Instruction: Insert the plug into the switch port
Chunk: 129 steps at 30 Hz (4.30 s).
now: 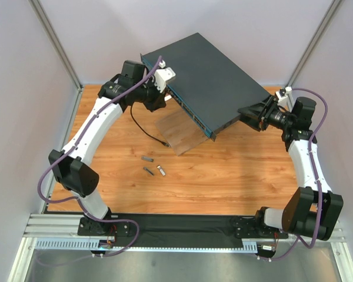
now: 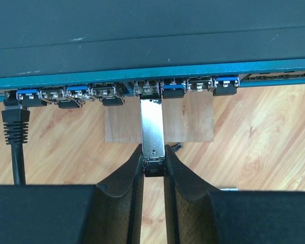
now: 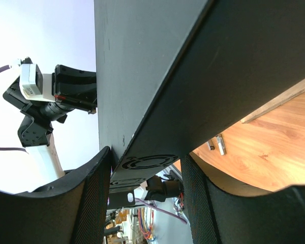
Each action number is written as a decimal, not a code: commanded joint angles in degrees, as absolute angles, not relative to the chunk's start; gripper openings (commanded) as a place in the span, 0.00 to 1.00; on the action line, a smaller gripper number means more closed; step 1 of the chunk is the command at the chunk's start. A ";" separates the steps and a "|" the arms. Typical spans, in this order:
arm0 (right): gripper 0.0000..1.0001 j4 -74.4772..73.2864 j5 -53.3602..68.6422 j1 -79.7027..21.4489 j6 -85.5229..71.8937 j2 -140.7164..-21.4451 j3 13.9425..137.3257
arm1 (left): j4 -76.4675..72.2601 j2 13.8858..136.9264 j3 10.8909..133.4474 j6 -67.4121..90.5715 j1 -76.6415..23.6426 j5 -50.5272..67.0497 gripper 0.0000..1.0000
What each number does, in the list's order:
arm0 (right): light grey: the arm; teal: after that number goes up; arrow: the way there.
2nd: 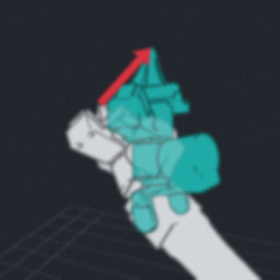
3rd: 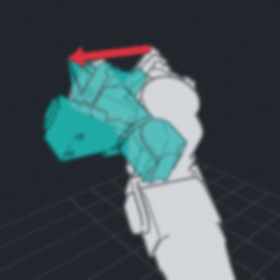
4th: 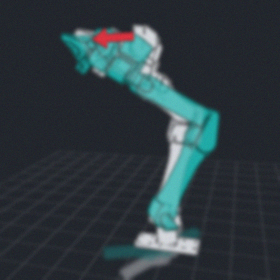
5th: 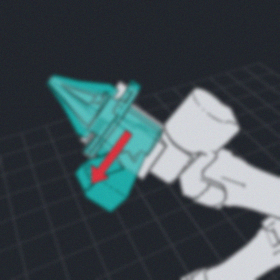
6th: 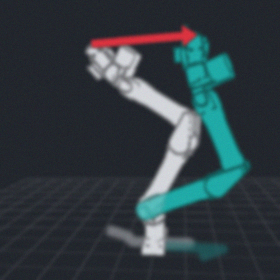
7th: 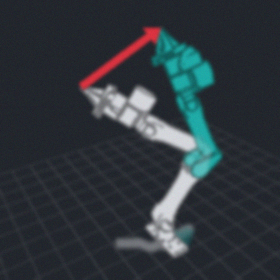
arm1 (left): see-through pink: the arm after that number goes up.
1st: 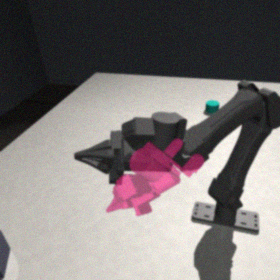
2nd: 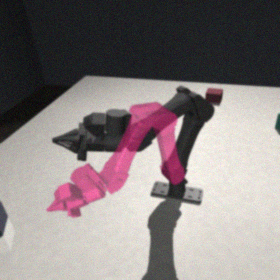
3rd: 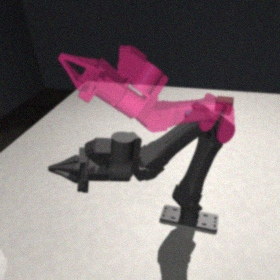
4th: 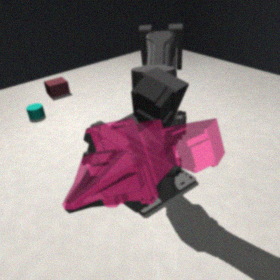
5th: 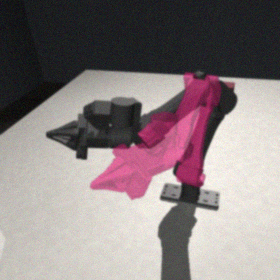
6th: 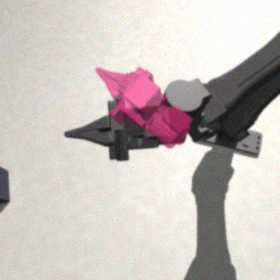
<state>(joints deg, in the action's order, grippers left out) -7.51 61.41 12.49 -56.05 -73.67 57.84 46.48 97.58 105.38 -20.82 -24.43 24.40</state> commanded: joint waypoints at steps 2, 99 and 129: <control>0.00 -6.94 52.38 12.74 -49.92 -75.32 59.15 | 44.65 99.14 109.51 -19.60 -25.84 29.88 0.00; 0.00 -10.11 51.15 12.13 -47.02 -76.99 62.31 | 42.00 91.24 103.72 -5.80 -20.66 24.43 0.00; 0.00 -10.28 51.33 12.13 -46.58 -77.78 62.23 | 38.76 97.29 106.52 -2.46 -21.09 30.32 0.00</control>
